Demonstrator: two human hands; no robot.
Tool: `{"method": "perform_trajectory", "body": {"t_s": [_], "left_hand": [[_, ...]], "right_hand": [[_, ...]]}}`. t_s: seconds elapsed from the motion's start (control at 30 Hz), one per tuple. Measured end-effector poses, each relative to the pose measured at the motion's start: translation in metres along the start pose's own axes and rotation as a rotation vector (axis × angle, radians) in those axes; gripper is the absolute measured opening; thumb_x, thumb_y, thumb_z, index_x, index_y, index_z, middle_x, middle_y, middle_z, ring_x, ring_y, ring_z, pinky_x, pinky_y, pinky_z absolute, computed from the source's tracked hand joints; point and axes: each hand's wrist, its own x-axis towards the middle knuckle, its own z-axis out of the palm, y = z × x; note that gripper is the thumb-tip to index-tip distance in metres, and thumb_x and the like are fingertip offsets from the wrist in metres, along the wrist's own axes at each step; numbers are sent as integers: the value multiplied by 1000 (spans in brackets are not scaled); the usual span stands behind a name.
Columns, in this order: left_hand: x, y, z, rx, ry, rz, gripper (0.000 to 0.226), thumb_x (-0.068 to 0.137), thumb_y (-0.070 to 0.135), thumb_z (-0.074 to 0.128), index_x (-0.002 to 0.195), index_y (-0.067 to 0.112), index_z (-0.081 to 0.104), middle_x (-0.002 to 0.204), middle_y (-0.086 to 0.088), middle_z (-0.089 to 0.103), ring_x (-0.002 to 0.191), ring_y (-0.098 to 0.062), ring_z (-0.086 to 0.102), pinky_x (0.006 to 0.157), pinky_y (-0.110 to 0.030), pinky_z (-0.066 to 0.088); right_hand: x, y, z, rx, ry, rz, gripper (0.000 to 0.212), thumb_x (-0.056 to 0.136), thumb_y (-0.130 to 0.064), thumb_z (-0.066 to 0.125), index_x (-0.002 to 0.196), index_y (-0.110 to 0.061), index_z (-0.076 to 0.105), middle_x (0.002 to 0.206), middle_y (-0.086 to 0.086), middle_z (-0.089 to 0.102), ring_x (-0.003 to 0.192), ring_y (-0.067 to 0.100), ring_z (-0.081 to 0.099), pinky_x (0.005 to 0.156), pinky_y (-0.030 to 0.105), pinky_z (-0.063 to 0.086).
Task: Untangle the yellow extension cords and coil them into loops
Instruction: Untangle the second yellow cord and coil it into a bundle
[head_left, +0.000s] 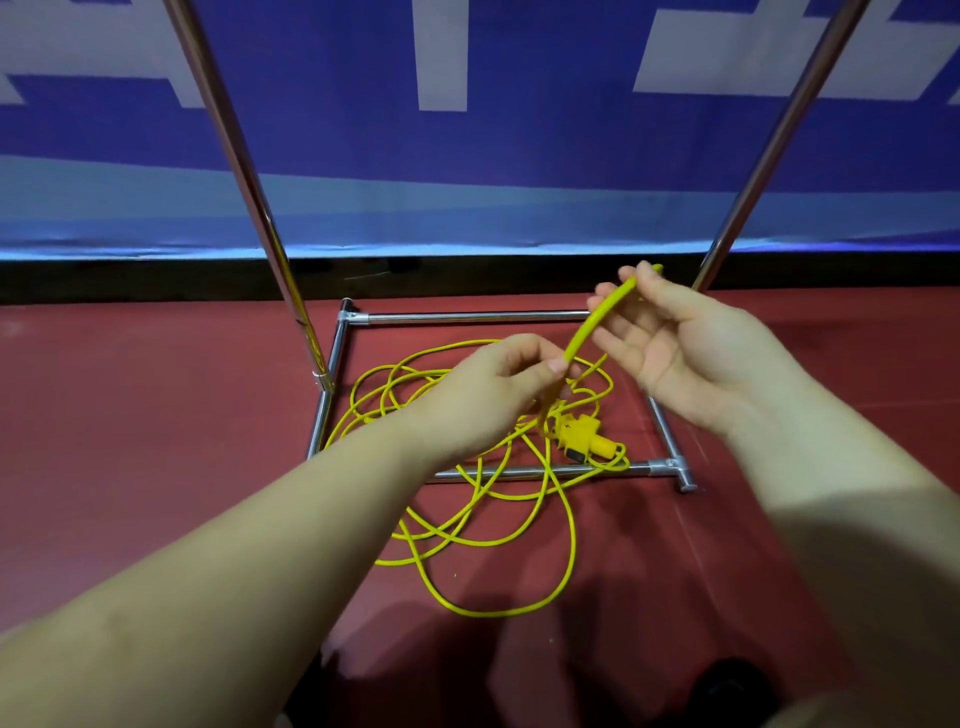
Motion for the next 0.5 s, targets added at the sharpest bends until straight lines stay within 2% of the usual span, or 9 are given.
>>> {"method": "perform_trajectory", "body": {"t_s": [0.07, 0.13, 0.2, 0.27, 0.37, 0.43, 0.5], "left_hand": [[0, 3, -1, -54, 44, -9, 20, 99, 18, 42, 87, 17, 58, 72, 4, 58, 62, -4, 53, 61, -17, 49], [-1, 6, -4, -112, 85, -13, 21, 100, 19, 40, 88, 15, 57, 70, 2, 58, 57, -4, 54, 56, -20, 51], [0, 9, -8, -205, 137, -33, 21, 100, 19, 40, 88, 13, 56, 68, 2, 58, 57, -5, 56, 52, -22, 52], [2, 13, -14, -333, 202, -66, 22, 100, 20, 41, 86, 13, 56, 66, 2, 58, 58, -7, 57, 53, -24, 54], [4, 17, -25, -471, 282, -94, 23, 100, 22, 42, 84, 13, 57, 61, 6, 60, 51, -4, 56, 50, -22, 54], [5, 17, -30, -520, 302, -98, 23, 99, 23, 43, 86, 13, 59, 60, 7, 61, 49, -3, 56, 48, -20, 53], [5, 17, -30, -563, 305, -97, 21, 98, 23, 44, 88, 13, 59, 61, 6, 63, 49, -3, 57, 49, -19, 53]], "right_hand": [[0, 3, -2, -135, -31, 13, 13, 92, -26, 49, 94, -15, 57, 84, 4, 72, 82, 15, 70, 68, 30, 59], [0, 8, -4, -319, -77, 49, 31, 83, -32, 56, 110, -15, 56, 108, 9, 67, 100, 21, 65, 83, 37, 55], [-3, 15, -4, -507, -154, 86, 47, 70, -39, 59, 113, -18, 57, 111, 5, 66, 106, 20, 63, 90, 37, 49], [-8, 23, -2, -693, -239, 113, 37, 70, -40, 61, 103, -22, 60, 101, -4, 68, 101, 13, 63, 90, 32, 47], [-12, 32, -1, -898, -359, 122, 17, 81, -21, 66, 97, -20, 60, 90, -2, 68, 85, 7, 63, 82, 23, 47], [-12, 35, 1, -905, -395, 90, 14, 81, -8, 67, 91, -15, 59, 82, 1, 68, 76, 8, 65, 72, 20, 49], [-13, 33, 4, -875, -393, 65, 14, 82, -4, 65, 86, -15, 57, 77, 2, 70, 73, 12, 67, 65, 20, 50]]}}
